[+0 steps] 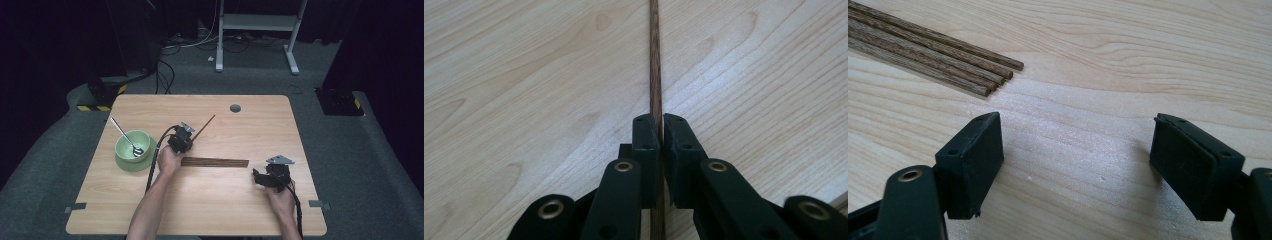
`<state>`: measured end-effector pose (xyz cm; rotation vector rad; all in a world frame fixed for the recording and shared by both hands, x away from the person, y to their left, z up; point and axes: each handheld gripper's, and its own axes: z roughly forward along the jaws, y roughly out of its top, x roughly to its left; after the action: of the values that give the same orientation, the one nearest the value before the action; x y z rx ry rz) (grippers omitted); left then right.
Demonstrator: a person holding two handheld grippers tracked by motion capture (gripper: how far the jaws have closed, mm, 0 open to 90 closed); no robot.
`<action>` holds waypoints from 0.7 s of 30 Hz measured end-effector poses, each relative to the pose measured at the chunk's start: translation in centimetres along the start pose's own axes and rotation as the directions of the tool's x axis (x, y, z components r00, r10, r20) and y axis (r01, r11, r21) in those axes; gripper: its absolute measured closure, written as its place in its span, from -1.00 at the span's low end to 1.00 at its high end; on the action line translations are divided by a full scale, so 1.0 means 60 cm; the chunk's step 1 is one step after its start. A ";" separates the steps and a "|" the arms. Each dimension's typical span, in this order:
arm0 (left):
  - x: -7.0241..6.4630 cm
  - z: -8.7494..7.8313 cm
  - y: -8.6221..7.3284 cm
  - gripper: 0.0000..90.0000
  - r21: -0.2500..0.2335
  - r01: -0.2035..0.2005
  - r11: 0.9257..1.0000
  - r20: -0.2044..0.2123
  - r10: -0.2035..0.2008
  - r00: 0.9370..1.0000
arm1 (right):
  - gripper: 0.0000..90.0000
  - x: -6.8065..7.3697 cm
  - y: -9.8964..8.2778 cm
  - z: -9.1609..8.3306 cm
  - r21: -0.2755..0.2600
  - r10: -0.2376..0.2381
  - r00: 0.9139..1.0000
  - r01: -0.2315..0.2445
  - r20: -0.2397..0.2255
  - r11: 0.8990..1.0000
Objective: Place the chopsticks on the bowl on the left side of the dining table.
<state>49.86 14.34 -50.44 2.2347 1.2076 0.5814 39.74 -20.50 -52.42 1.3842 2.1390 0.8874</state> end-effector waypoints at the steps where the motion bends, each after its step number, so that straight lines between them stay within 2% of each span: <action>1: 0.000 0.000 0.000 0.87 0.000 0.000 1.000 0.000 0.000 1.000 | -0.54 0.000 0.000 0.000 0.000 0.000 1.000 0.000 0.000 1.000; 7: 0.003 -0.014 0.002 0.87 -0.021 0.011 1.000 0.025 -0.010 1.000 | -0.54 0.000 0.000 0.000 0.000 0.000 1.000 0.000 0.000 1.000; 12: 0.005 -0.025 0.004 0.87 -0.020 0.008 1.000 0.034 -0.007 0.999 | -0.54 0.000 0.000 0.000 0.000 0.002 1.000 -0.002 0.000 1.000; 14: 0.008 -0.030 0.004 0.87 -0.028 0.031 0.999 0.052 -0.030 0.998 | -0.54 0.000 0.000 0.000 0.000 0.002 1.000 -0.002 0.000 1.000; 18: 0.010 -0.039 0.004 0.87 -0.030 0.030 0.999 0.063 -0.028 0.998 | -0.54 0.000 0.000 0.000 0.000 0.002 1.000 -0.002 0.001 1.000; 21: 0.012 -0.049 0.004 0.87 -0.053 0.049 0.997 0.087 -0.044 0.995 | -0.53 0.000 0.000 0.000 0.000 0.003 1.000 -0.003 0.001 1.000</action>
<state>48.63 15.58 -47.97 2.1577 1.1832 0.4897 39.75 -20.49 -52.41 1.3873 2.1372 0.8876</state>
